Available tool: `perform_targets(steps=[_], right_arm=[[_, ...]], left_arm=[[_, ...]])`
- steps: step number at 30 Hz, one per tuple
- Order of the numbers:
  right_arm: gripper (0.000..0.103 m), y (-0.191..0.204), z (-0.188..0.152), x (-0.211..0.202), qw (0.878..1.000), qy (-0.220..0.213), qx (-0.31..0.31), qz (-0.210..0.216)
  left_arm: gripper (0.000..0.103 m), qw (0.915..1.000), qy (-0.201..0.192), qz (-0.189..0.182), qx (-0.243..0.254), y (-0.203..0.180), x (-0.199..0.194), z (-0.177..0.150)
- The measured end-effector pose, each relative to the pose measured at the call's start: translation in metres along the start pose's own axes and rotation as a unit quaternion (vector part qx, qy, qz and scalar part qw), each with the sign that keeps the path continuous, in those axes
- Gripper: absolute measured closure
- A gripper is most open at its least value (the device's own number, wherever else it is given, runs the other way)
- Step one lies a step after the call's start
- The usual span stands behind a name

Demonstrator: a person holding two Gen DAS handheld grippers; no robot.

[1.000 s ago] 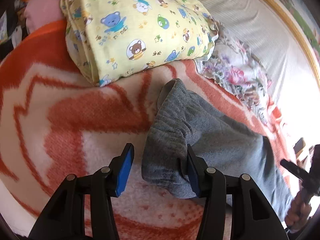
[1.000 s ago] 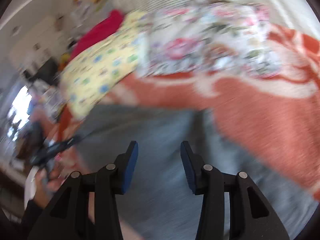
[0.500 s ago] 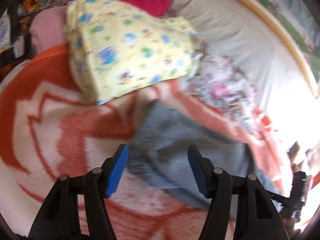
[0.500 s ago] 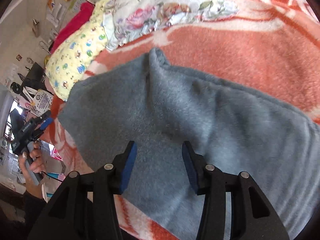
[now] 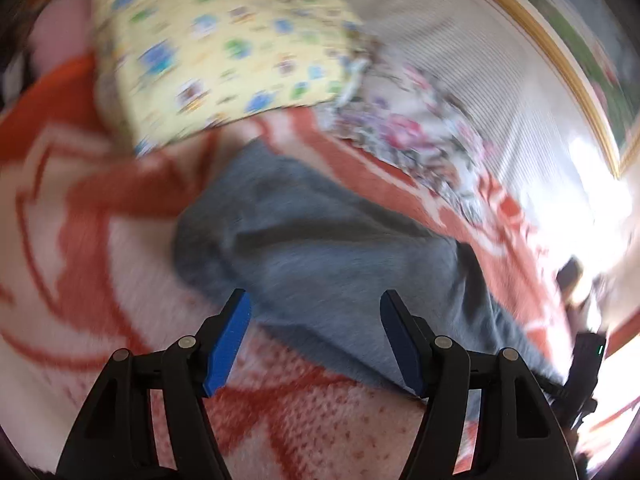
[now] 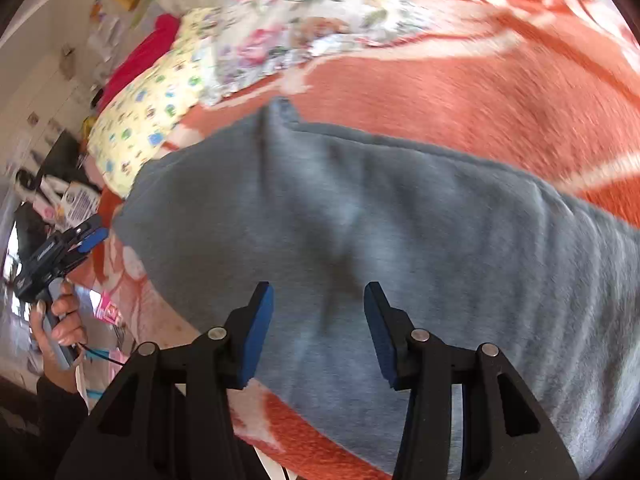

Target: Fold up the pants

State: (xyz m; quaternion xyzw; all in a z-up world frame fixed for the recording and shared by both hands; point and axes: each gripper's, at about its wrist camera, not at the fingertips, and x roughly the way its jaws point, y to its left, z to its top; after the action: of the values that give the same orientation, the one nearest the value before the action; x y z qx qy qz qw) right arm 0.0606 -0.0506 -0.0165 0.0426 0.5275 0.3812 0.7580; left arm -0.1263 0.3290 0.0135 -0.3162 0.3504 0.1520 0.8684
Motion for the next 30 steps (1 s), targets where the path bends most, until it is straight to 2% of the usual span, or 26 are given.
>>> perform_targets(steps=[4,7,13,16,20,21,22,23,24,26,29,30], right_arm=[[0.052,0.035,0.006,0.014,0.999,0.007,-0.049,0.019],[0.051,0.067,0.022,0.031,0.995,0.014,-0.091,0.028],[0.051,0.118,0.096,0.068,0.990,-0.001,-0.135,0.040],[0.049,0.148,0.135,0.101,0.987,0.011,-0.154,0.054],[0.047,0.174,0.155,0.142,0.984,0.038,-0.170,0.036],[0.047,0.178,0.155,0.144,0.984,0.045,-0.166,0.050],[0.047,0.184,0.150,0.143,0.981,0.048,-0.168,0.087],[0.046,0.193,0.138,0.137,0.974,0.047,-0.183,0.124],[0.044,0.203,0.122,0.131,0.967,0.043,-0.210,0.138],[0.040,0.218,0.094,0.127,0.958,0.044,-0.251,0.132],[0.040,0.233,0.055,0.134,0.945,0.070,-0.290,0.134],[0.040,0.238,0.043,0.140,0.941,0.070,-0.311,0.110]], left_arm=[[0.035,0.9978,0.014,-0.005,-0.064,0.028,0.007,-0.008],[0.035,0.9943,0.024,-0.012,-0.104,0.039,0.017,-0.008],[0.032,0.9866,0.025,-0.025,-0.160,0.044,0.034,0.004],[0.031,0.9815,0.020,-0.020,-0.189,0.050,0.045,0.014],[0.031,0.9745,0.026,-0.020,-0.222,0.062,0.063,0.025],[0.031,0.9744,0.029,-0.017,-0.222,0.064,0.068,0.027],[0.031,0.9745,0.031,-0.016,-0.222,0.065,0.071,0.028],[0.031,0.9746,0.031,-0.018,-0.221,0.066,0.073,0.029],[0.031,0.9750,0.030,-0.021,-0.219,0.067,0.075,0.030],[0.031,0.9758,0.030,-0.025,-0.215,0.069,0.078,0.032],[0.032,0.9788,0.030,-0.028,-0.201,0.066,0.080,0.035],[0.033,0.9801,0.029,-0.029,-0.194,0.064,0.080,0.037]])
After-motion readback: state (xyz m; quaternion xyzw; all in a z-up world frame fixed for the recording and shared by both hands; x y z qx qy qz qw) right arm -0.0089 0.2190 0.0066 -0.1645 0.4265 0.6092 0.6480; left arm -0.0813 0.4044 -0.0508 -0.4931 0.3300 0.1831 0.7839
